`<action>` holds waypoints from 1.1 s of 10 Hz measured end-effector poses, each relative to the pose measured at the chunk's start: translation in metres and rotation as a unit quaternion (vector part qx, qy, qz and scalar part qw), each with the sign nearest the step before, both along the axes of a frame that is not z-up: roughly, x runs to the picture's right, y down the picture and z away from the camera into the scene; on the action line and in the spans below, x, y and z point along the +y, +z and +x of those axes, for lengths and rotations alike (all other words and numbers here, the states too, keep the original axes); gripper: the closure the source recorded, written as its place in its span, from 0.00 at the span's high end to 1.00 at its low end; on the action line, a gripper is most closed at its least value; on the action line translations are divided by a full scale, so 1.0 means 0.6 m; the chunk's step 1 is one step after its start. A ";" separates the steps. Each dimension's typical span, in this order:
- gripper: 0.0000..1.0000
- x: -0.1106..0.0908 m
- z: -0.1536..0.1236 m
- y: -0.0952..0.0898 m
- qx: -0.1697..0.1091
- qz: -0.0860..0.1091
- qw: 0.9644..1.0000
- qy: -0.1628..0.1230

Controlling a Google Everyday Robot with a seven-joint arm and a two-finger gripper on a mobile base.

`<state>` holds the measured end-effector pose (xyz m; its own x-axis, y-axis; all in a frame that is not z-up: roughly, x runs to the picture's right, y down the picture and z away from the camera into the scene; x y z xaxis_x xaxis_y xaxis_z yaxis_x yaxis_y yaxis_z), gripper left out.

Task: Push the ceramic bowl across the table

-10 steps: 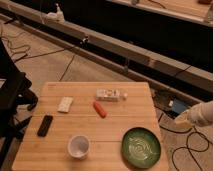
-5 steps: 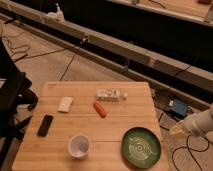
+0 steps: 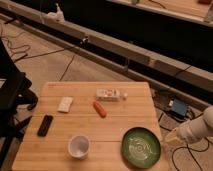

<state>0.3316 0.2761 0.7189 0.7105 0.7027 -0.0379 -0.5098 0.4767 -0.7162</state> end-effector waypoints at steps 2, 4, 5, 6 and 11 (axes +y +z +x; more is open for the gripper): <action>0.00 0.005 0.000 0.001 -0.002 -0.006 1.000 0.006; 0.00 0.005 0.000 0.001 -0.002 -0.006 1.000 0.006; 0.00 0.005 0.000 0.001 -0.002 -0.006 1.000 0.006; 0.00 0.006 0.001 0.002 -0.001 -0.007 1.000 0.006; 0.00 0.020 0.017 0.018 0.016 -0.014 1.000 0.015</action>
<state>0.3418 0.2884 0.7297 0.6867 0.7224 -0.0810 -0.5470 0.4401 -0.7122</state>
